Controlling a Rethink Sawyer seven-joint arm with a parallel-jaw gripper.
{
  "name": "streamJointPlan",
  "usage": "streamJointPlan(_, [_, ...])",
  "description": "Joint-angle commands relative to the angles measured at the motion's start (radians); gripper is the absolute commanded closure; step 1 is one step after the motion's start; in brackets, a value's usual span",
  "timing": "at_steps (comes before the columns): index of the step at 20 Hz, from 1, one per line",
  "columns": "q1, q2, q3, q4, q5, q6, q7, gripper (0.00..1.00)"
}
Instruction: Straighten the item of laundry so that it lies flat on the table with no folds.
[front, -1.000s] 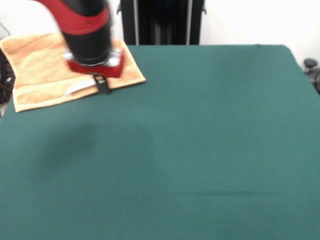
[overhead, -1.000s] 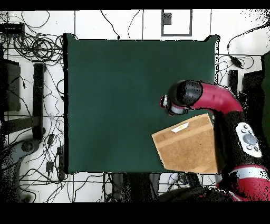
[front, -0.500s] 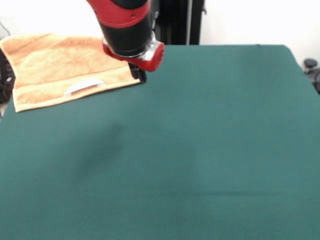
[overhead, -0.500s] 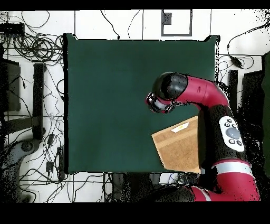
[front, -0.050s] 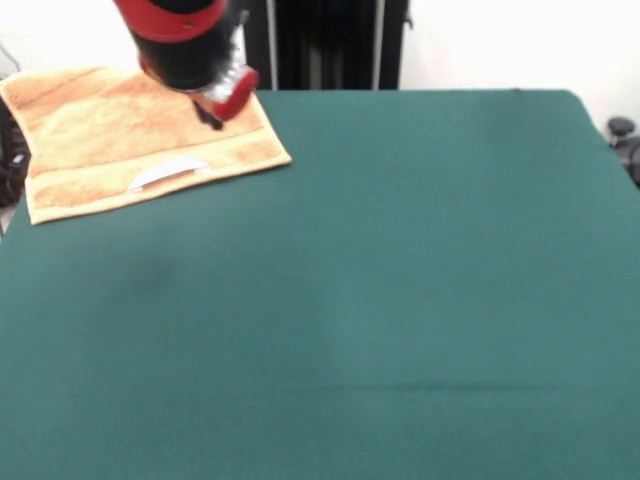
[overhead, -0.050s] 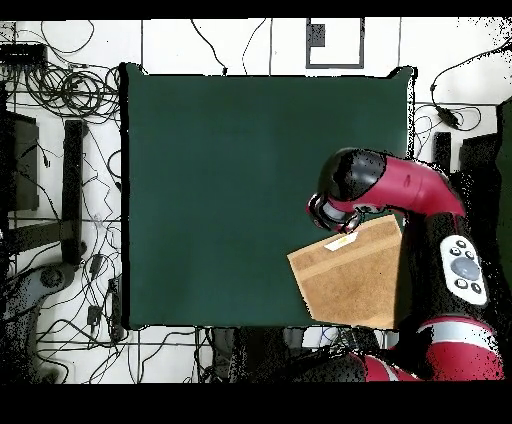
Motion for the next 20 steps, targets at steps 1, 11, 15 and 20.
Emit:
streamJointPlan(1, [0.061, 0.064, -0.078, -0.027, -0.045, 0.07, 0.192, 1.0])
streamJointPlan(11, [0.056, 0.072, -0.081, 0.002, 0.016, -0.06, 0.218, 1.0])
streamJointPlan(15, [0.038, 0.066, -0.064, 0.031, 0.047, -0.145, 0.221, 1.0])
streamJointPlan(20, [-0.003, 0.056, -0.026, 0.113, 0.096, -0.311, 0.194, 1.0])
